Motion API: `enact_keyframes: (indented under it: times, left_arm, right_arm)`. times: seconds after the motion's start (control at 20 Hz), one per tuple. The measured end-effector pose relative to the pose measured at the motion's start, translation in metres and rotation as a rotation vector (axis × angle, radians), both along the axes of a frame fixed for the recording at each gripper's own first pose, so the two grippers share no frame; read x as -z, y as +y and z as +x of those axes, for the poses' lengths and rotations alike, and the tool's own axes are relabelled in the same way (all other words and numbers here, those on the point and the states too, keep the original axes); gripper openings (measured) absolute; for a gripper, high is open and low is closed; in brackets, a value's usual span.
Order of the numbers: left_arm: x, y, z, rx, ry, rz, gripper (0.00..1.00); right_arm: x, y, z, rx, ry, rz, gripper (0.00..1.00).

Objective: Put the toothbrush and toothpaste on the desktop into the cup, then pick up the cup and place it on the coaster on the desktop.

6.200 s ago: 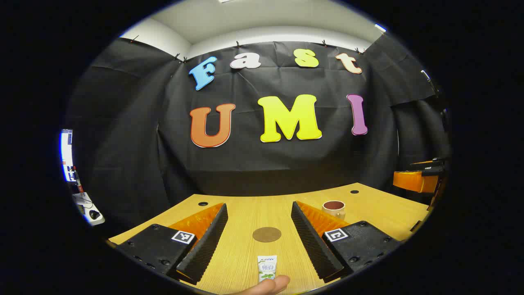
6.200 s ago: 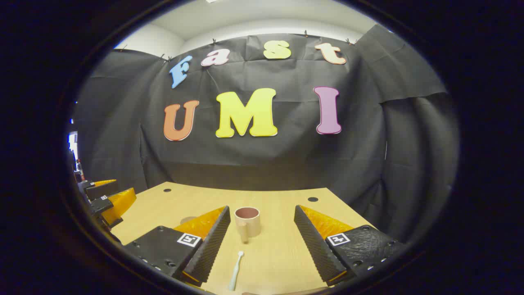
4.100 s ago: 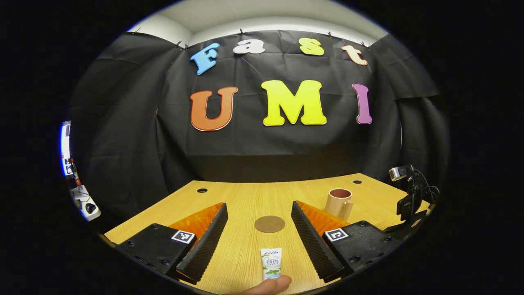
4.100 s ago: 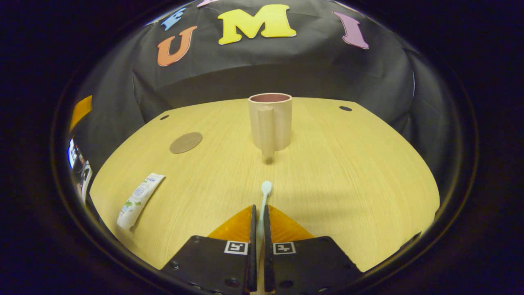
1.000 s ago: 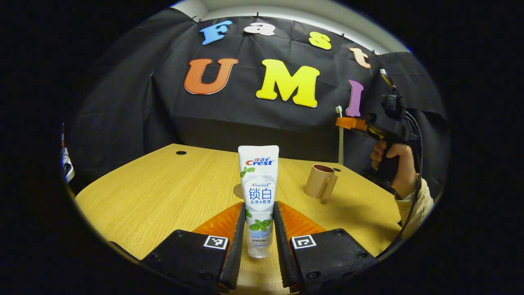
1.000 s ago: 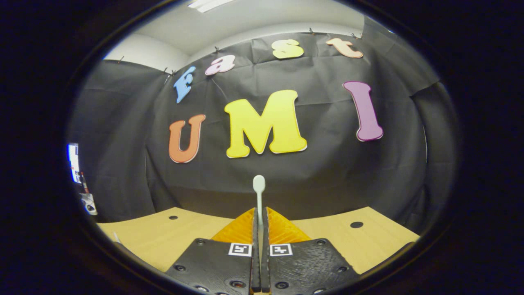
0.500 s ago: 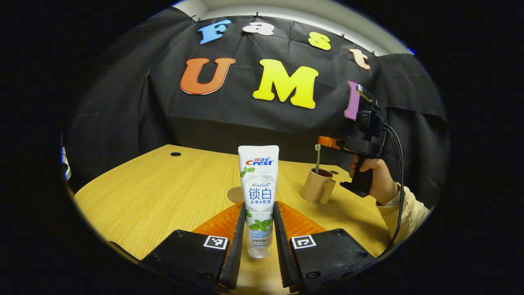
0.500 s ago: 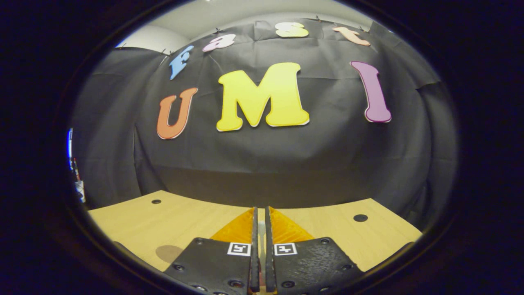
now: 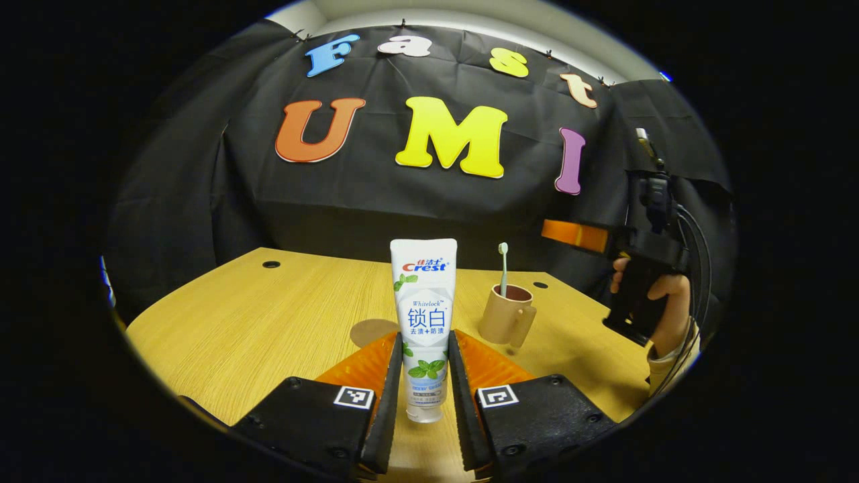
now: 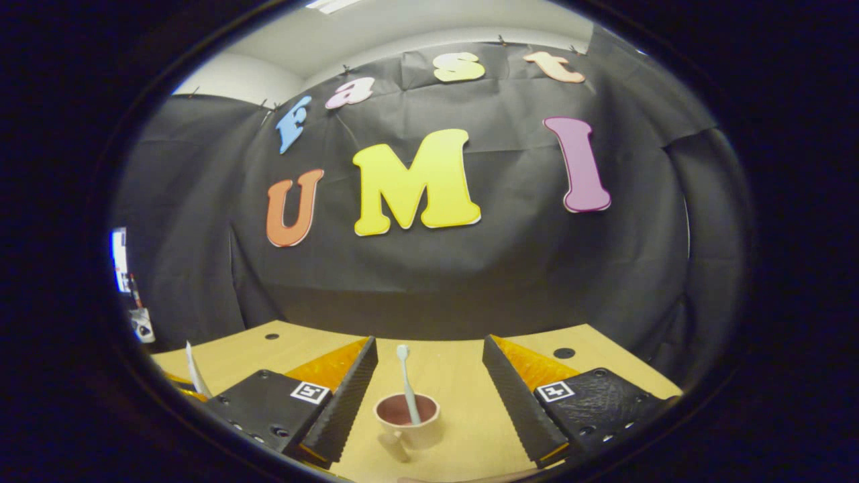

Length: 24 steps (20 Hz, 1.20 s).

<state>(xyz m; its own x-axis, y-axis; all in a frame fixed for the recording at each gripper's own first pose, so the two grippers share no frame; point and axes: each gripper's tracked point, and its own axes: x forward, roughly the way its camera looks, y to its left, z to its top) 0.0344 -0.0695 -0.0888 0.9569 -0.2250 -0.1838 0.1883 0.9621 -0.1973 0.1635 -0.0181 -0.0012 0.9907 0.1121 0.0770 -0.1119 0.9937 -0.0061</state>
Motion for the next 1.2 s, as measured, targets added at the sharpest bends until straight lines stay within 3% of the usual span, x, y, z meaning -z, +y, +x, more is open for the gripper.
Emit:
enact_keyframes:
  times: [0.1,0.2,0.3,0.6,0.85,1.05,1.2]
  left_arm:
    - [-0.011,-0.010,0.010,0.002,-0.020,0.010,0.42]
    - [-0.025,-0.021,0.023,0.001,-0.050,0.023,0.42]
    - [-0.039,-0.044,0.038,0.026,-0.074,0.015,0.42]
    - [-0.070,-0.098,0.085,0.062,-0.118,0.036,0.41]
    - [-0.092,-0.136,0.135,0.101,-0.177,0.029,0.41]
    - [-0.089,-0.164,0.159,0.134,-0.171,0.033,0.42]
    - [-0.079,-0.175,0.167,0.143,-0.158,0.030,0.42]
  right_arm:
    - [0.010,-0.020,-0.026,0.018,0.000,-0.014,0.99]
    - [0.028,-0.039,-0.049,0.025,0.029,-0.001,0.93]
    - [0.050,-0.065,-0.067,0.053,0.070,0.005,0.96]
    - [0.089,-0.130,-0.087,0.132,0.128,0.066,0.96]
    - [0.106,-0.143,-0.099,0.113,0.163,0.176,0.96]
    - [0.107,-0.154,-0.108,0.160,0.131,0.126,0.96]
    - [0.114,-0.149,-0.111,0.148,0.145,0.108,0.96]
